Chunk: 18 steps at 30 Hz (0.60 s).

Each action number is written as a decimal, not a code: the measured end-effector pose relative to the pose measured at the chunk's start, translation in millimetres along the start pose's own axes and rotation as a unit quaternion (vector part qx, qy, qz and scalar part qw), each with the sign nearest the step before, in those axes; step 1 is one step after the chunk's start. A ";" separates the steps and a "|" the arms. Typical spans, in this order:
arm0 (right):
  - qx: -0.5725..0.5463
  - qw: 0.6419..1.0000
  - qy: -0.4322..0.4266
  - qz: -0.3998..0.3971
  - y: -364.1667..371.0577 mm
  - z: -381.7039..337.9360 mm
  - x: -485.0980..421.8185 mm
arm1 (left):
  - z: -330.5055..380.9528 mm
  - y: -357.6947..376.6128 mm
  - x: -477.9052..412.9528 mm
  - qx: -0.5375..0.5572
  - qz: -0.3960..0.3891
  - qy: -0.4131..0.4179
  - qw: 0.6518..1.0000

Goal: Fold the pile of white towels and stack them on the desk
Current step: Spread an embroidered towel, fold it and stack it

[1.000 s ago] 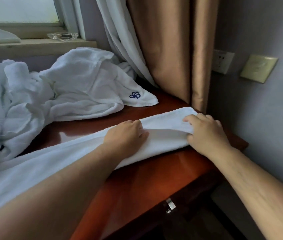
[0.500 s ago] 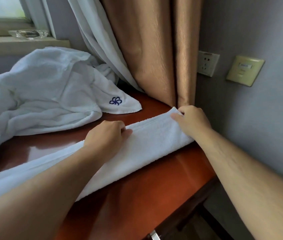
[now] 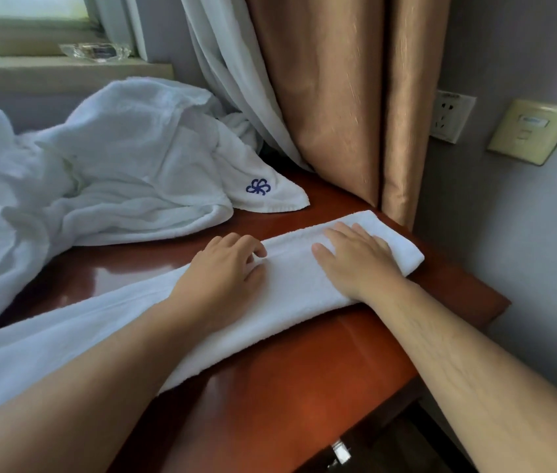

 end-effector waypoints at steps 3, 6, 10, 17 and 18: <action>0.028 0.998 0.047 -0.036 -1.9 -13.1 6.1 | -21.1 -29.8 41.9 -0.035 0.005 -0.010 0.999; 0.022 0.998 0.010 -0.057 -0.4 -72.8 25.9 | -47.6 -68.8 84.4 -0.052 0.017 -0.049 0.997; 0.006 0.994 -0.100 -0.039 2.6 -162.7 63.4 | -92.2 -130.6 148.5 -0.085 0.049 -0.141 0.985; -0.010 0.970 -0.238 -0.054 -2.5 -294.8 124.2 | -161.6 -224.4 269.2 -0.180 0.089 -0.296 0.934; -0.012 0.965 -0.257 -0.052 -3.3 -312.2 132.8 | -166.9 -234.3 281.5 -0.184 0.101 -0.302 0.930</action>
Point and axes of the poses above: each hand's wrist, its own x-axis away from the middle knuckle, its own y-axis out of the palm, z = x × y, the point moved 9 cm from there along -x, towards the middle knuckle, and after that the axes turned 12 degrees about x, right-handed, at the moved point
